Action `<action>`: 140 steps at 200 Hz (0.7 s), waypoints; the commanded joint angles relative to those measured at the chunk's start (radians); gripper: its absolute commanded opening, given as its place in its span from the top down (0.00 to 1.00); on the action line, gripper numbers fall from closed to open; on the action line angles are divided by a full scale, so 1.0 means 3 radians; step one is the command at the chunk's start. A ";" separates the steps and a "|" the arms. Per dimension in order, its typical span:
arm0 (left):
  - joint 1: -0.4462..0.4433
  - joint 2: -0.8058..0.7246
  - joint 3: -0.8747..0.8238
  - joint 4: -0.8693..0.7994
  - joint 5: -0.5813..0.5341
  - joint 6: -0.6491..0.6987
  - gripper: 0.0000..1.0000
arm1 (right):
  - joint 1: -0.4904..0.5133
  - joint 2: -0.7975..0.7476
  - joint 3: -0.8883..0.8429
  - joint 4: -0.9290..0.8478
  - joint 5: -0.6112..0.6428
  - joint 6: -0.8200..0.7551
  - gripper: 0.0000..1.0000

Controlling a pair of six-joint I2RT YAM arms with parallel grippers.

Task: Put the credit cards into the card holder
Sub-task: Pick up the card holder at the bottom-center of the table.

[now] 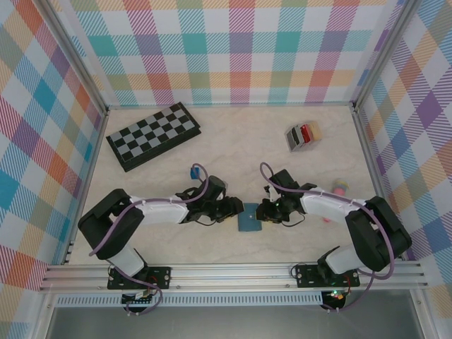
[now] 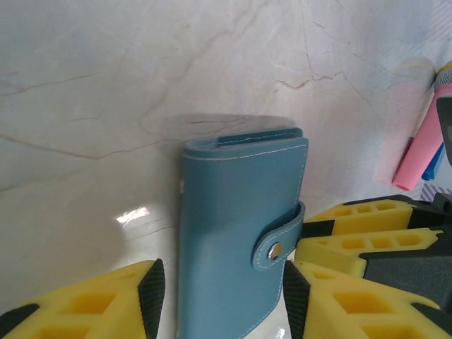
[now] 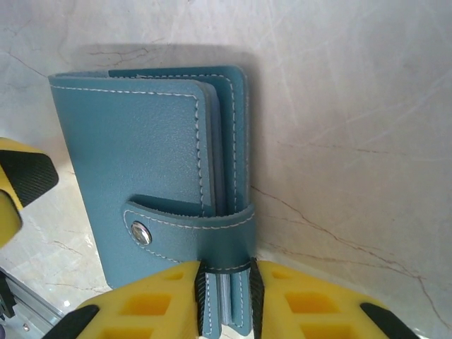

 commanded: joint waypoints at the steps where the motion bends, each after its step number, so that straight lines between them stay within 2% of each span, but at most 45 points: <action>1: -0.0041 0.0139 0.0114 0.0028 0.0146 0.0078 0.52 | 0.0031 0.0064 0.0063 0.0116 -0.0084 0.0025 0.75; 34: -0.0044 0.0276 0.0135 0.0091 0.0191 0.0039 0.53 | 0.0031 0.0141 0.0057 0.0142 -0.0056 0.0049 0.77; 57: -0.0046 0.0287 0.0114 0.0160 0.0195 0.0005 0.56 | 0.0032 0.0162 0.0063 0.0110 -0.0006 0.0067 0.77; 114: -0.0044 0.0022 0.0036 0.0232 0.0103 0.0059 0.76 | 0.0031 -0.0008 0.0127 -0.0094 0.0301 0.0074 0.76; 140: -0.0046 -0.0050 -0.0001 0.0289 0.0110 0.0092 0.88 | 0.0047 -0.0136 0.0199 -0.0212 0.0434 0.0053 0.73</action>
